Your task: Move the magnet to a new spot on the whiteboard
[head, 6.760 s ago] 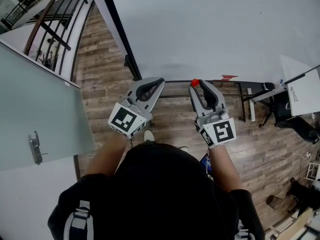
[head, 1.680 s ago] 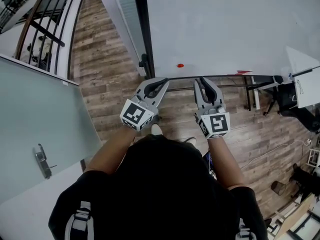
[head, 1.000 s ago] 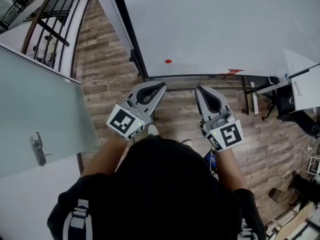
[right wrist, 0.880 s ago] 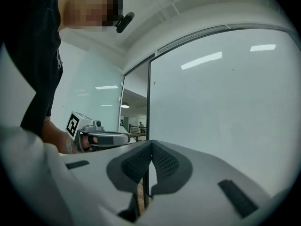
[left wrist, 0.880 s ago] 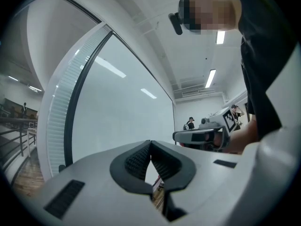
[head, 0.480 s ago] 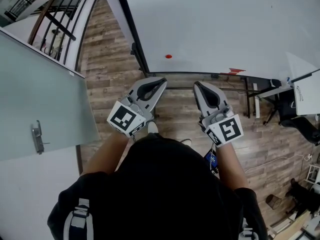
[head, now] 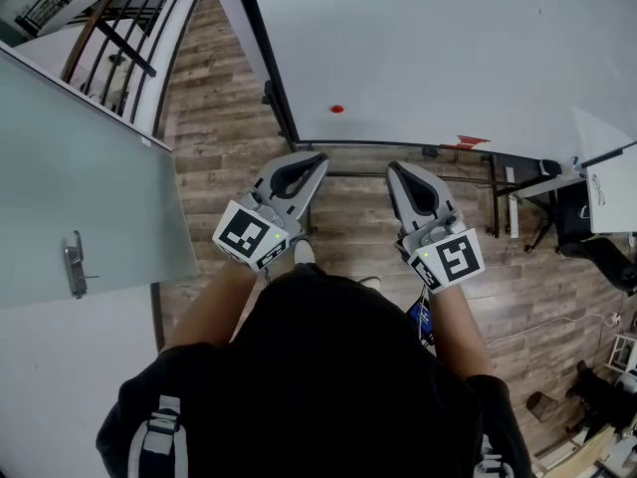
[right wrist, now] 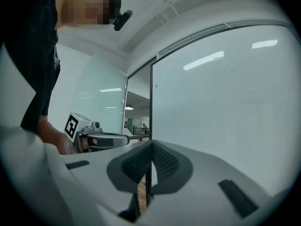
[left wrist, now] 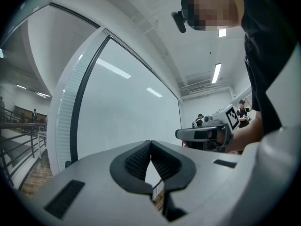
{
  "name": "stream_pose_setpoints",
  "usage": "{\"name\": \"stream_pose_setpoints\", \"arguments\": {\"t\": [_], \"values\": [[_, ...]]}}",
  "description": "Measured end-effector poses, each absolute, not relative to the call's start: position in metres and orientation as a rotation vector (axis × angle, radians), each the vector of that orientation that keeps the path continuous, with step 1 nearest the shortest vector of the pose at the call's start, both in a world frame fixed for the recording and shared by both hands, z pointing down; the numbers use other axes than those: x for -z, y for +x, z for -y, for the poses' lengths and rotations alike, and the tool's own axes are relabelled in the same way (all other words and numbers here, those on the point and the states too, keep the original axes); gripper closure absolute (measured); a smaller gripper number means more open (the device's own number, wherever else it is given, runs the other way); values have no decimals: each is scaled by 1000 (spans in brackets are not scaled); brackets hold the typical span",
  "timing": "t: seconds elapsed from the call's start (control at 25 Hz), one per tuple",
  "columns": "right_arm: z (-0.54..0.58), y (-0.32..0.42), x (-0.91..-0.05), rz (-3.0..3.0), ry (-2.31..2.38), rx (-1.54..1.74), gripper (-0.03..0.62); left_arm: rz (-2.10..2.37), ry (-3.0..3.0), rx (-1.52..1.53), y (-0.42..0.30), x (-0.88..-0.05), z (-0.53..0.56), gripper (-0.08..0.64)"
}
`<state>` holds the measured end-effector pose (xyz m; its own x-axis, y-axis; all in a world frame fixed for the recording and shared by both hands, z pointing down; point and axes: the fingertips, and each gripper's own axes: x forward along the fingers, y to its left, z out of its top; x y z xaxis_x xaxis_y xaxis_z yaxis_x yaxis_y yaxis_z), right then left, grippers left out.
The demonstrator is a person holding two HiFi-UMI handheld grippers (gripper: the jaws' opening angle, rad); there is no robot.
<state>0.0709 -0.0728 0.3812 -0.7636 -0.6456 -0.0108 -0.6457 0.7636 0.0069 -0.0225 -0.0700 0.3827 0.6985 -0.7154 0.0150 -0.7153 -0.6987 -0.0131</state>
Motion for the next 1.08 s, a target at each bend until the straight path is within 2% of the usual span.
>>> {"name": "stream_pose_setpoints", "arguments": {"t": [1.08], "values": [[71,71,-377,-2970,-1045,-67,597,-1257,-2865,21,-22,-381,67,555]]}}
